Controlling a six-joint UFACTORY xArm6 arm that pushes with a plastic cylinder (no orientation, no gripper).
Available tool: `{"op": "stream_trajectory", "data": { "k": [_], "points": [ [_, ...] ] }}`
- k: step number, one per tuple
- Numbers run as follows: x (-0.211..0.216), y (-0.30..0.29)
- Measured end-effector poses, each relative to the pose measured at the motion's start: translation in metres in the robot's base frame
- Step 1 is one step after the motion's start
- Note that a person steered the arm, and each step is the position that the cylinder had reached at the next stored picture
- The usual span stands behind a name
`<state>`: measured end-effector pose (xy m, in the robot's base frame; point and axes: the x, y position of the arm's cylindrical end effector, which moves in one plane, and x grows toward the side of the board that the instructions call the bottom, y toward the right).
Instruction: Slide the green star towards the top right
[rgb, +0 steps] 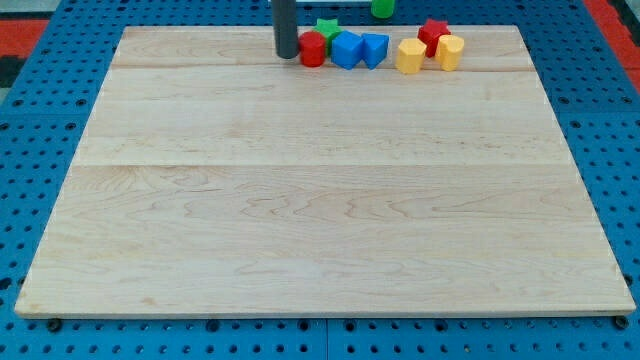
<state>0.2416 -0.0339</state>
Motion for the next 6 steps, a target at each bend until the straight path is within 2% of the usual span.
{"op": "stream_trajectory", "data": {
  "k": [2, 3, 4, 5, 6],
  "points": [
    [-0.003, 0.056],
    [-0.003, 0.011],
    [-0.016, 0.003],
    [-0.047, 0.02],
    [-0.049, 0.03]
  ]
}}
